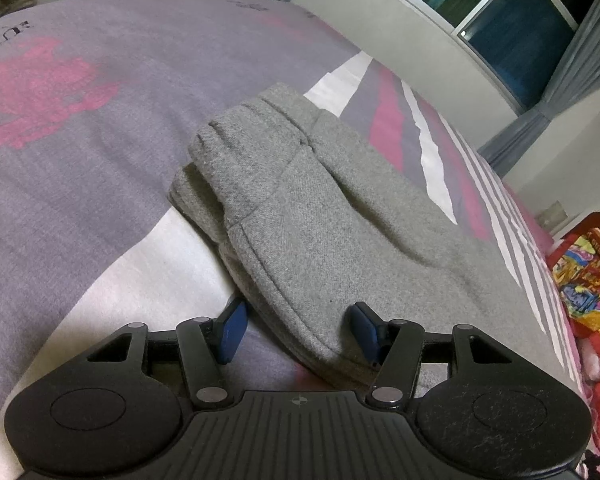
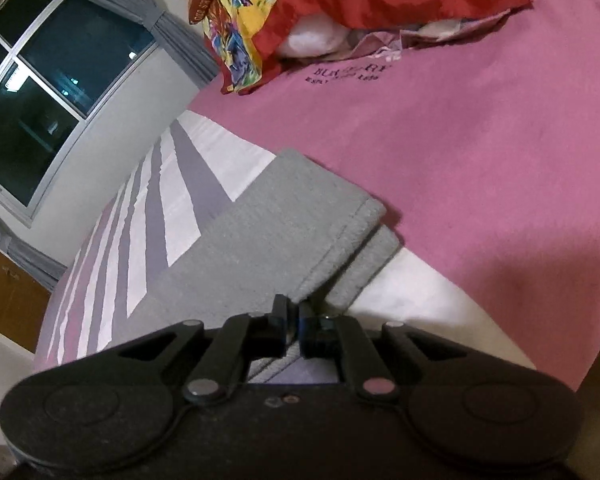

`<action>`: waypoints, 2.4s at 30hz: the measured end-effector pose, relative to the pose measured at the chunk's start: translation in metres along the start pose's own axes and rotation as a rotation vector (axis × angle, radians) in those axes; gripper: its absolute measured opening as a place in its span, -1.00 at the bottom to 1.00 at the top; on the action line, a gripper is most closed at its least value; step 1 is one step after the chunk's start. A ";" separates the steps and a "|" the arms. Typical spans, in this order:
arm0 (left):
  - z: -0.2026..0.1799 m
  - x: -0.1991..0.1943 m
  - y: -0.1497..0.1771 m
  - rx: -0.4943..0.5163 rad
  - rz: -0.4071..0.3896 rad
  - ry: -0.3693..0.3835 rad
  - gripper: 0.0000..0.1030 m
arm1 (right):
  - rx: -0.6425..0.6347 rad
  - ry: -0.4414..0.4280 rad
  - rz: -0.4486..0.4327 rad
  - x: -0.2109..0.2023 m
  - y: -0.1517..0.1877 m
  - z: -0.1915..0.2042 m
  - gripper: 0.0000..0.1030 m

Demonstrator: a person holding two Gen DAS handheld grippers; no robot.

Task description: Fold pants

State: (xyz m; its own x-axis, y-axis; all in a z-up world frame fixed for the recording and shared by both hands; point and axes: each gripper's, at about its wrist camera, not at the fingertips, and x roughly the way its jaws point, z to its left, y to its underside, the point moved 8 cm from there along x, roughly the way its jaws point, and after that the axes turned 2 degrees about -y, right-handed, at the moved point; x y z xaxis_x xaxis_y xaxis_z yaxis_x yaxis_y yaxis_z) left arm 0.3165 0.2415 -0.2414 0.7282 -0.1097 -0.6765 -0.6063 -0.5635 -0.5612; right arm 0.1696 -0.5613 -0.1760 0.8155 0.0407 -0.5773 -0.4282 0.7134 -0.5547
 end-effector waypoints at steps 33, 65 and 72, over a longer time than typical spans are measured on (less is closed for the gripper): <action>0.040 0.005 -0.045 -0.111 -0.155 0.014 0.11 | -0.993 -0.671 0.596 0.223 0.221 0.439 -0.29; 0.038 -0.002 -0.044 -0.028 -0.177 -0.018 -0.17 | -1.168 -0.516 0.530 0.245 0.244 0.451 -0.94; 0.032 -0.052 -0.035 0.010 -0.272 -0.097 0.07 | -1.042 -0.529 0.342 0.171 0.194 0.425 -0.61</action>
State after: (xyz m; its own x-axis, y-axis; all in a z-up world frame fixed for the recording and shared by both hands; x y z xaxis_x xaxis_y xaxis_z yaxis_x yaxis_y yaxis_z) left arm 0.2897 0.2930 -0.2012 0.8310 0.1237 -0.5424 -0.3961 -0.5529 -0.7330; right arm 0.3916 -0.1187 -0.1271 0.5532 0.5706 -0.6070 -0.5610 -0.2835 -0.7777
